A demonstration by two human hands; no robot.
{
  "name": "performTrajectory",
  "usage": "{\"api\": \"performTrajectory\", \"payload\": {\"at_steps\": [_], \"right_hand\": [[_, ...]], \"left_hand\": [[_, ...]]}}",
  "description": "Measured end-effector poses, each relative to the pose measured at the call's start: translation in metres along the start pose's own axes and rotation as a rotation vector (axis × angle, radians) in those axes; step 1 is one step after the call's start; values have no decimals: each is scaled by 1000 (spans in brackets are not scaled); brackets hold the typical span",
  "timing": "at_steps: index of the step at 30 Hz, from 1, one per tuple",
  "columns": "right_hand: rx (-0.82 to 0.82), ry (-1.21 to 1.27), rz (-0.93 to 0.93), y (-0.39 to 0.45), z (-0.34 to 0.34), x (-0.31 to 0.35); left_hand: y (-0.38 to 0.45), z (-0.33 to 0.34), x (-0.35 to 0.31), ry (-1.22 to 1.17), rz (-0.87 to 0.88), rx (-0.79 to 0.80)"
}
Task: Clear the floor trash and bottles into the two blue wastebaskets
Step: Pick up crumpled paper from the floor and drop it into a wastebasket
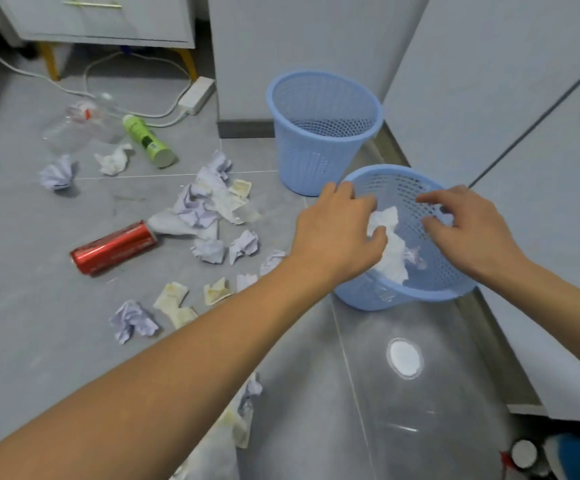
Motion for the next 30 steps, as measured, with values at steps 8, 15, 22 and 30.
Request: {"api": "performTrajectory", "payload": {"at_steps": [8,15,22,30], "right_hand": [[298,36,-691,8,87,178],[687,-173,-522,9,223,205],[680,-183,-512,-10,251,176],[537,91,-655,-33,146,178]], "left_hand": [[-91,8,224,-34,-510,-253],[-143,6,306,160,-839,73],[-169,17,333,125,-773,95],[-138,-14,274,-220,-563,-198]]}}
Point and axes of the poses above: each hand's wrist, its own y-axis towards the middle knuckle, its own z-axis out of the palm, x = y × z, the point moved 1 cm from there along y, towards the middle knuckle, and after that the axes turned 14 degrees about -z, right-handed, at the moved point
